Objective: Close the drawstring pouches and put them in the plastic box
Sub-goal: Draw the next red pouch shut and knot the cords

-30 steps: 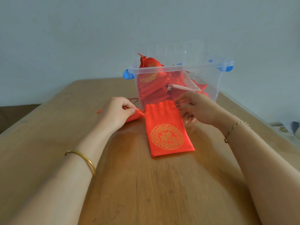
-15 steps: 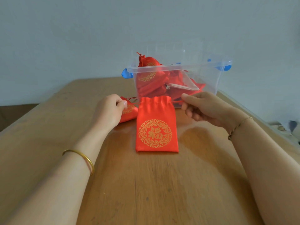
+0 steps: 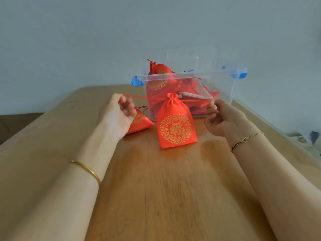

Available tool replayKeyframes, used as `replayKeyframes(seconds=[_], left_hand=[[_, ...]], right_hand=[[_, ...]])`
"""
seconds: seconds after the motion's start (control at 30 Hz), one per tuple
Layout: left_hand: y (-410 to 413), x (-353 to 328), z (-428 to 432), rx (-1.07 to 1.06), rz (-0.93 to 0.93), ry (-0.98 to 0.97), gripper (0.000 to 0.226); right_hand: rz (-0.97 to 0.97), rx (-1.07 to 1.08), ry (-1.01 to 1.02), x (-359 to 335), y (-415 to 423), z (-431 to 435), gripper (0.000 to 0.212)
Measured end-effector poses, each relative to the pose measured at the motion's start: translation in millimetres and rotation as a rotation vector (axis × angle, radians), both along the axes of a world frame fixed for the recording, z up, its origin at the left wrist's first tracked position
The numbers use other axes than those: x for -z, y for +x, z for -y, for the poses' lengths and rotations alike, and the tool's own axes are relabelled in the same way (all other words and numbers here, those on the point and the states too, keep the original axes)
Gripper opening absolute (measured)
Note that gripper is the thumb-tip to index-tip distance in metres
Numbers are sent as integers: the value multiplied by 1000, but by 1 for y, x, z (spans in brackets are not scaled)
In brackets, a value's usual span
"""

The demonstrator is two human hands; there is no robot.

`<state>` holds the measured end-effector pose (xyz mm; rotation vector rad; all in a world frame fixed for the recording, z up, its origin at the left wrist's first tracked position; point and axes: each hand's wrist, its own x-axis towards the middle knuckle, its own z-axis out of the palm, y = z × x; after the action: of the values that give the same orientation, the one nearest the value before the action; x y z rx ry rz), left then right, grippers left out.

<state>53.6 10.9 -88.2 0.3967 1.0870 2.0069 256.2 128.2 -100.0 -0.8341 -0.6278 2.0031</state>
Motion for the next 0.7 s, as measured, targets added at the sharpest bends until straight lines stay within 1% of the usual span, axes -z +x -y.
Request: replayKeyframes(seconds=[0.07, 0.13, 0.23, 0.33, 0.4, 0.5, 0.57, 0.67, 0.7], left_hand=[[6, -8, 2, 120, -78, 138, 31], [14, -15, 2, 215, -128, 228, 32], [28, -15, -6, 247, -202, 251, 30], [39, -8, -10, 274, -357, 161, 23], [43, -4, -12, 287, -518, 69, 15], [45, 4, -13, 284, -721, -71, 12], [46, 10, -14, 285, -804, -130, 12], [48, 16, -11, 336, -896, -163, 3], [49, 18, -11, 358, -929, -165, 8]], right_hand=[[51, 25, 129, -4, 0, 2, 29], [78, 45, 250, -9, -3, 6, 29], [171, 79, 452, -14, -11, 17, 31], [242, 105, 657, -17, -20, 28, 35], [267, 112, 759, -18, -25, 32, 35], [348, 108, 895, -13, -31, 35, 35], [390, 91, 969, -9, -35, 37, 36], [426, 49, 1055, -6, -37, 41, 37], [431, 30, 1077, -6, -38, 43, 37]])
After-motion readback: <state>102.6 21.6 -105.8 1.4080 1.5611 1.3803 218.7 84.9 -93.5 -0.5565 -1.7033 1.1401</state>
